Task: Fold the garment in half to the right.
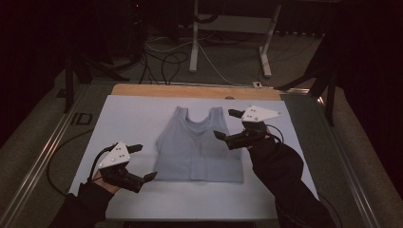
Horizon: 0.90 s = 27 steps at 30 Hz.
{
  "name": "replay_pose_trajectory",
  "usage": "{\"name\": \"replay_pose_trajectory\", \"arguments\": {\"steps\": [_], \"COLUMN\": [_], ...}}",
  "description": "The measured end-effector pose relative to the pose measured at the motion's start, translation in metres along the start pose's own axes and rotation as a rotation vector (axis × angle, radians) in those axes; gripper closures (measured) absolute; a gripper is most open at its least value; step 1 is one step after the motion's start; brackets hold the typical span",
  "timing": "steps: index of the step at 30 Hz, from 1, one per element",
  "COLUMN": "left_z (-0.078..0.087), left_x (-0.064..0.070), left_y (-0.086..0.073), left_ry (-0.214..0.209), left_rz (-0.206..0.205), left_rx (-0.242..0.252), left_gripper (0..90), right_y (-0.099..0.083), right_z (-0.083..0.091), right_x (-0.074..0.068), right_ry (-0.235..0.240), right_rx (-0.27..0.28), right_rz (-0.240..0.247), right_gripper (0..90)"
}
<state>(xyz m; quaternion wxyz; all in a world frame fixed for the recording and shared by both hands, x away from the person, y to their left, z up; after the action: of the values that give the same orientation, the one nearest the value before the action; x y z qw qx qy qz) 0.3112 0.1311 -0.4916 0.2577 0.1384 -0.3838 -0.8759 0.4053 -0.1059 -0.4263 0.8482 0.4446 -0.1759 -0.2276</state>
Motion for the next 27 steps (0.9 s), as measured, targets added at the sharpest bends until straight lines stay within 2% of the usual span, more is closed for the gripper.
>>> {"name": "replay_pose_trajectory", "arguments": {"steps": [6,8,10,14,15,16,18,20,27], "left_z": [-0.002,-0.004,-0.006,-0.011,-0.013,-0.018,-0.020,-0.024,-0.037], "left_x": [0.001,0.001,0.000,-0.002,-0.002,0.000,0.001,0.004,0.010], "left_y": [0.001,0.002,0.001,0.000,0.000,-0.002,-0.002,-0.003,-0.008], "left_ry": [0.012,0.018,0.025,0.056,0.063,0.063,0.069,0.067,0.067], "left_rz": [0.001,0.016,0.020,0.041,0.046,0.042,0.041,0.033,0.029], "left_rx": [-0.017,-0.022,-0.029,-0.043,-0.049,-0.063,-0.067,-0.072,-0.098], "left_gripper": [0.2,0.2,0.2,0.2,0.2,0.3,0.2,0.2,0.2], "right_y": [0.011,0.016,0.017,0.023,0.023,0.025,0.026,0.025,0.030], "right_z": [-0.019,-0.033,-0.037,-0.058,-0.058,-0.067,-0.071,-0.085,-0.108], "right_x": [-0.001,-0.001,-0.001,0.000,0.000,-0.002,-0.002,-0.002,-0.001], "right_ry": [0.018,0.030,0.034,0.047,0.047,0.066,0.070,0.077,0.092], "right_rx": [-0.013,-0.027,-0.028,-0.042,-0.042,-0.035,-0.036,-0.051,-0.077], "right_rz": [0.018,0.012,0.012,0.004,0.004,0.005,0.004,0.002,0.003], "right_gripper": [8.1,8.0,8.1,8.1,8.1,8.1,8.1,8.1,8.1]}}
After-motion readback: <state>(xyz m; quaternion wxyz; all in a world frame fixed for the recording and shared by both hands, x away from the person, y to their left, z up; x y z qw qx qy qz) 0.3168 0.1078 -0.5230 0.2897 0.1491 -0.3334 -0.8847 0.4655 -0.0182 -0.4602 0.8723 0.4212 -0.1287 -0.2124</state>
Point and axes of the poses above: each handheld gripper's, and its own axes: z roughly backward along the jaws, y roughly out of its top, x roughly to its right, the point moved 10 cm from there along -z, roughly forward along the jaws, and after that the axes turned 14 degrees about -x, right-handed, at the moved point
